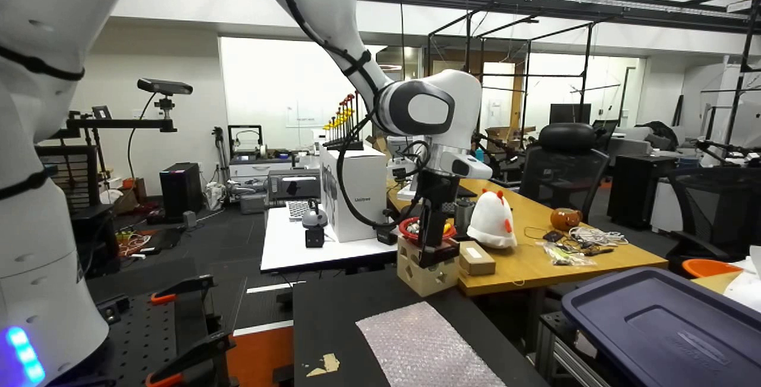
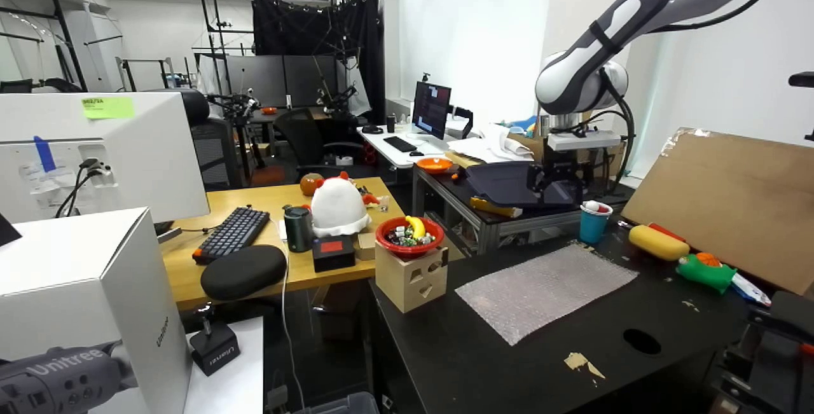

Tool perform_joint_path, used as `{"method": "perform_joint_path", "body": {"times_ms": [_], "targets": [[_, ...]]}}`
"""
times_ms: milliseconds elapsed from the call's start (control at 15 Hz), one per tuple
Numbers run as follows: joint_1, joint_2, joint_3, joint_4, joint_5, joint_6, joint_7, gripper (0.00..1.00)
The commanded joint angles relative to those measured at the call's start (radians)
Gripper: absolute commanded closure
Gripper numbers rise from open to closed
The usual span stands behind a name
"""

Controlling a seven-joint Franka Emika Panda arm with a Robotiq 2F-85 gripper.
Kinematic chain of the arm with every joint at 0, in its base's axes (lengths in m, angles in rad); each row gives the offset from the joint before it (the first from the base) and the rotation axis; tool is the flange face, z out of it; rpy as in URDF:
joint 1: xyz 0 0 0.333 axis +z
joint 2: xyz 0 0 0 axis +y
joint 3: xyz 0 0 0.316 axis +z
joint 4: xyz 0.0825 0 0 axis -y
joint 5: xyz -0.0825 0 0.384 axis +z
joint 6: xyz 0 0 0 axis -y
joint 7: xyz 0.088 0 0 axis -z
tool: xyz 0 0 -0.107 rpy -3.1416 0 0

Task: Unfold the bubble wrap

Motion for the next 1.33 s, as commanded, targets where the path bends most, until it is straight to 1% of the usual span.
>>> {"method": "perform_joint_path", "body": {"times_ms": [0,133,333,400,533,733,1000,1267], "targets": [[-0.018,-0.144,-0.027,-0.151,-0.008,0.052,-0.056,0.00],[-0.041,-0.193,-0.039,-0.195,-0.020,0.053,-0.131,0.00],[-0.087,-0.258,-0.058,-0.250,-0.048,0.046,-0.288,0.00],[-0.098,-0.303,-0.064,-0.293,-0.060,0.045,-0.335,0.00],[-0.127,-0.355,-0.076,-0.332,-0.080,0.047,-0.423,0.00],[-0.149,-0.437,-0.090,-0.383,-0.107,0.047,-0.518,0.00],[-0.143,-0.525,-0.085,-0.434,-0.130,0.041,-0.571,0.00],[-0.107,-0.570,-0.061,-0.459,-0.144,0.030,-0.537,0.00]]}}
